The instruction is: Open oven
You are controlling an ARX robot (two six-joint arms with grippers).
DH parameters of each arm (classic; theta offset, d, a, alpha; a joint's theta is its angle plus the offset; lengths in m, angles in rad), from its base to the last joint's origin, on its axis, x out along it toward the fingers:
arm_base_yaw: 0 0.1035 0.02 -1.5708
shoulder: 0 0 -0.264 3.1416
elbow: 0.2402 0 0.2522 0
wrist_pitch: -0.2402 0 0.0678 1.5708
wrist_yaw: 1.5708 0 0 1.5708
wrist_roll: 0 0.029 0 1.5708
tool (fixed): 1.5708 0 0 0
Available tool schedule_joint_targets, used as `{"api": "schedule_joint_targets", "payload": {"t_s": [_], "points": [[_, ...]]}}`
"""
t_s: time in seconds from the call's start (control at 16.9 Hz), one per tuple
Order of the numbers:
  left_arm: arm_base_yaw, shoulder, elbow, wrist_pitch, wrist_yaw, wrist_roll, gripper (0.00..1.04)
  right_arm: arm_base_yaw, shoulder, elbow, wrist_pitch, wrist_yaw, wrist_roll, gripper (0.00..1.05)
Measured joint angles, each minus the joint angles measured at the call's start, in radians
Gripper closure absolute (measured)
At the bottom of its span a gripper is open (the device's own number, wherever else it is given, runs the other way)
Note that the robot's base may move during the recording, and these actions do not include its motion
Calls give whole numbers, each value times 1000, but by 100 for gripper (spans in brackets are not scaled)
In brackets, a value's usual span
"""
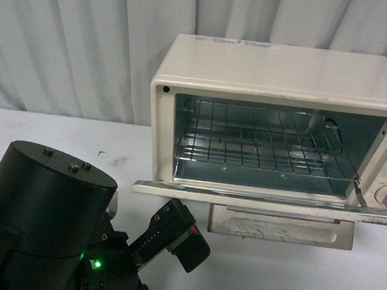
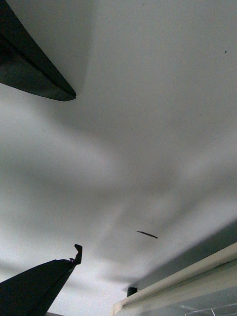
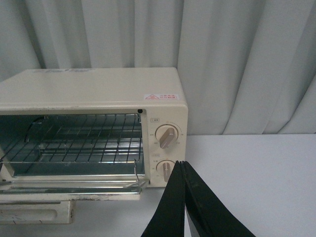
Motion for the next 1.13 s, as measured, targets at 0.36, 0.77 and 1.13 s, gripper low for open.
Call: {"api": "schedule_joint_targets", "payload": {"t_s": [0.36, 0.77, 1.13], "points": [[0, 0, 0, 0, 0, 0, 7, 0, -142, 0, -133, 0, 0, 103], [0, 0, 0, 0, 0, 0, 7, 0, -274, 2, -290, 0, 0, 103], [0, 0, 0, 0, 2, 0, 7, 0, -402, 0, -404, 1, 0, 97]]}}
